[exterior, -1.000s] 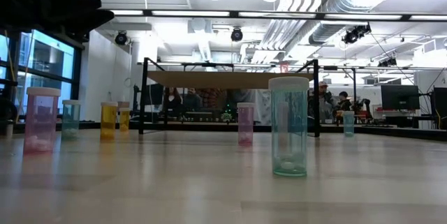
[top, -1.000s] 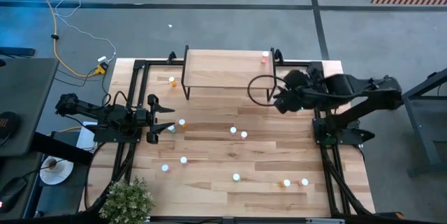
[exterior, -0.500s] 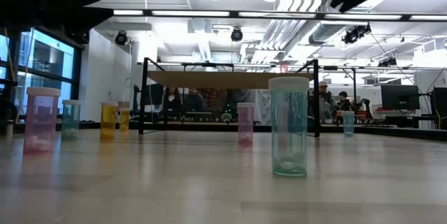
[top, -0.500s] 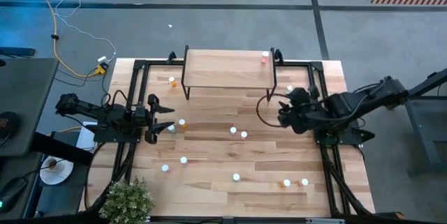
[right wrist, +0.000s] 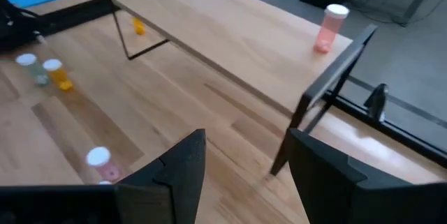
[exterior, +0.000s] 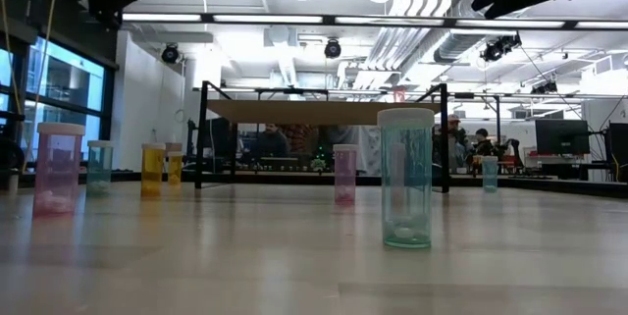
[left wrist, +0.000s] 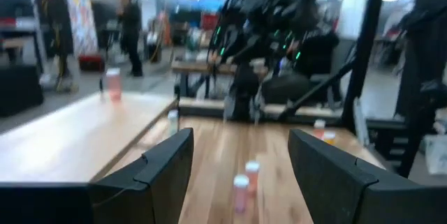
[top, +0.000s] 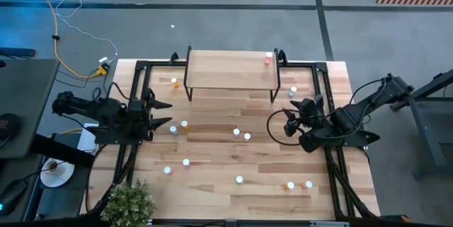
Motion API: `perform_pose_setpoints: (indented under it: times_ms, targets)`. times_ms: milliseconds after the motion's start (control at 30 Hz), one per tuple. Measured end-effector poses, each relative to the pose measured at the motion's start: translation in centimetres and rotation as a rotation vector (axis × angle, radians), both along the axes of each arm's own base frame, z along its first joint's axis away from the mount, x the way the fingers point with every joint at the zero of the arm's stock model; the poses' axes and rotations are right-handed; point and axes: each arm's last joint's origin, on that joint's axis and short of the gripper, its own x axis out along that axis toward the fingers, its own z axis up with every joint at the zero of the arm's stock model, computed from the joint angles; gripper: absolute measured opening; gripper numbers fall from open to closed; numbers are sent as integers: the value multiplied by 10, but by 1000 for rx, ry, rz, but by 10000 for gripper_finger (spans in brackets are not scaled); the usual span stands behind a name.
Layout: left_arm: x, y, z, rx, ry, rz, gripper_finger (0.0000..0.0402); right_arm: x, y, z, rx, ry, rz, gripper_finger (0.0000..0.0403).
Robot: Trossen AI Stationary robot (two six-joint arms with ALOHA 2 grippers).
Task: Pick and place medicine bottles onto shelf by color
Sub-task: Put the middle orange pill bottle on the shelf
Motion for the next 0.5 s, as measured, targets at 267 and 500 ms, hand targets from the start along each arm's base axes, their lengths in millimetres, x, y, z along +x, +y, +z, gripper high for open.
perform_pose_setpoints:
  times_ms: [267,500]
  targets:
    - [14,-2,30,-53,84,29,226,1,7,3,-57,-99,-1,190]
    - [33,-4,18,-155,183,108,226,0,9,4,-65,-114,2,190]
